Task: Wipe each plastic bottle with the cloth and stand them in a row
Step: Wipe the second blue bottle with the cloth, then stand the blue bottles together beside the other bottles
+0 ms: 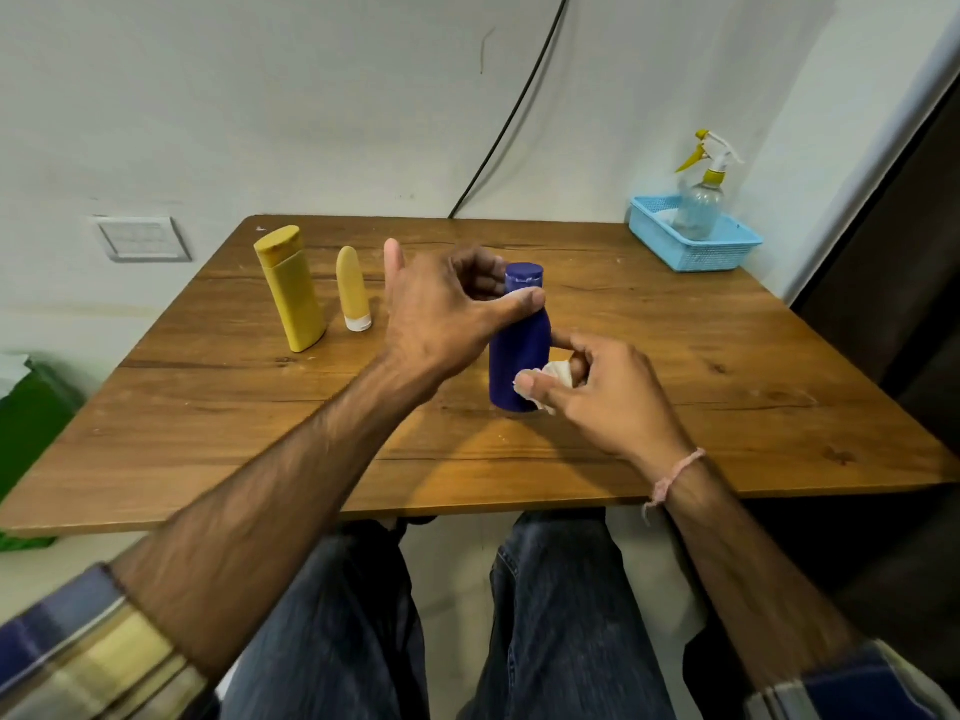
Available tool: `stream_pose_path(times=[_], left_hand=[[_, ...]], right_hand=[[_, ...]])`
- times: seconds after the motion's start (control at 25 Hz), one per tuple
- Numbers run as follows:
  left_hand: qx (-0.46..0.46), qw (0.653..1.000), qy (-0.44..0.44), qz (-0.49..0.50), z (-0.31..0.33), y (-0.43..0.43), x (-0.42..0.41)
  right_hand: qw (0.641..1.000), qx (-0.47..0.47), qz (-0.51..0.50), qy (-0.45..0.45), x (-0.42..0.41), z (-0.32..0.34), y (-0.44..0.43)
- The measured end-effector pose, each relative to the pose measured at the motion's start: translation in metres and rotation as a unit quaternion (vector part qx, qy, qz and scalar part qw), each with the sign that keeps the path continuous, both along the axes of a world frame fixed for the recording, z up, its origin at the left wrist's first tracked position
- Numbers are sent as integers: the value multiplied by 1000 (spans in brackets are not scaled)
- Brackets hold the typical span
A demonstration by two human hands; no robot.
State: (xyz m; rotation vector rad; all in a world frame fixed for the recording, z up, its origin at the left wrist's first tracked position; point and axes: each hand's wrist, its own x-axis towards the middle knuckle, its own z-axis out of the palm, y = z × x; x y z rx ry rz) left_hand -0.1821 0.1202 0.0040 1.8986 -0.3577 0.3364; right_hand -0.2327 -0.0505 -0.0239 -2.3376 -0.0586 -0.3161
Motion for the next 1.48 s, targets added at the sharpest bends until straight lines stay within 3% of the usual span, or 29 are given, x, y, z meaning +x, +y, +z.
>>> stream_pose_path(times=[0.12,0.2,0.28,0.4,0.72,0.88,1.0,1.08,1.24,1.32,1.48], left_hand=[[10,999,10,-44,8,-10,10],[19,999,10,-31,5,-5,14],[-30,999,13,2,-6,7,14],[-146,988,47,28,-27,30,-3],[-194,966,164,54,-72,48,-11],[-196,958,207,13,-73,28,-4],[-255,922,273,-102,-75,4,0],[-236,924,265,-141,-79,-10,2],[-141,963,201,-111,-80,-29,5],[-115,967,202,-106,-81,-29,9],[-137,952,252,-106,-85,-27,12]], right_hand=[[998,26,-62,5,19,-10,3],[993,60,-104,1,35,-15,3],[988,87,-127,-5,53,-21,4],[988,98,-119,-12,80,-28,12],[992,72,-102,6,95,-42,14],[986,108,-127,-1,77,-34,13],[970,234,-69,25,47,-36,21],[958,284,-28,40,27,-38,25],[927,369,-24,62,17,-39,15],[916,393,-37,73,17,-40,10],[931,331,-153,28,50,-49,-6]])
